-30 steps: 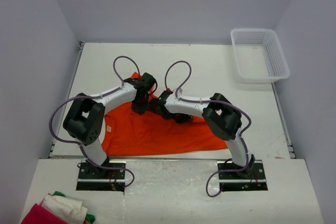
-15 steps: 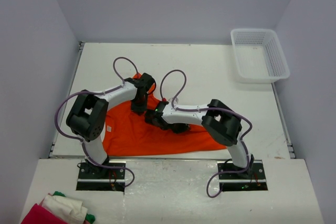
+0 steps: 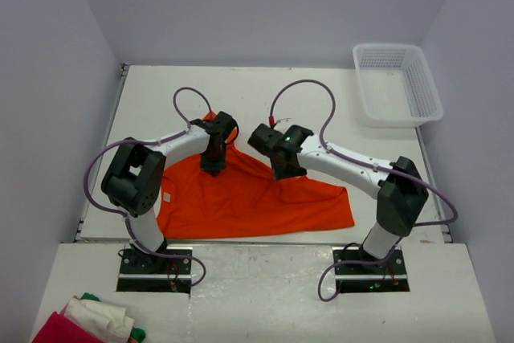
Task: Fold and stack the t-shirts
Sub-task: Grap the side of the flattened tshirt furthest away from the robot with both arms
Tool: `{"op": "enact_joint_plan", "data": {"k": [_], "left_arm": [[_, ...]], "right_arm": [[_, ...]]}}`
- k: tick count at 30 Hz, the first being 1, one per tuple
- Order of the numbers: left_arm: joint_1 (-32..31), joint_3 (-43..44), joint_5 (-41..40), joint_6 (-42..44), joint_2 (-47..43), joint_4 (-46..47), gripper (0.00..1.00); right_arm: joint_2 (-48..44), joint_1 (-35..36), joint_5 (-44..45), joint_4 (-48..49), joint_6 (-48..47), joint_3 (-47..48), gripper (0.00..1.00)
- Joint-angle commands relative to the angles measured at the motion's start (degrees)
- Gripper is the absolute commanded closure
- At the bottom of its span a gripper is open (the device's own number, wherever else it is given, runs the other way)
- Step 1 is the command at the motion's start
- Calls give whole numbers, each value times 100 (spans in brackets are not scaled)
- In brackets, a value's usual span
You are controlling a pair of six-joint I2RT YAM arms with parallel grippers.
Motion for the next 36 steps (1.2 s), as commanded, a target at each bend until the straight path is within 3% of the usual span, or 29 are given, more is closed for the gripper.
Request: {"op": "enact_joint_plan", "data": {"k": [1, 5, 8, 12, 36], "left_arm": [[62, 106, 45, 135, -153, 134, 100], [133, 54, 36, 223, -153, 160, 100], [194, 10, 71, 258, -188, 195, 100], [221, 71, 124, 258, -180, 187, 100], [229, 71, 212, 320, -109, 204, 100]], "right_arm": [[-114, -701, -492, 742, -902, -198, 54], [-53, -1142, -889, 1042, -1193, -268, 55], [52, -1310, -1178, 1209, -1395, -321, 48], [246, -1442, -1285, 1236, -1465, -365, 48], [299, -1934, -1611, 1543, -1281, -1059, 57]]}}
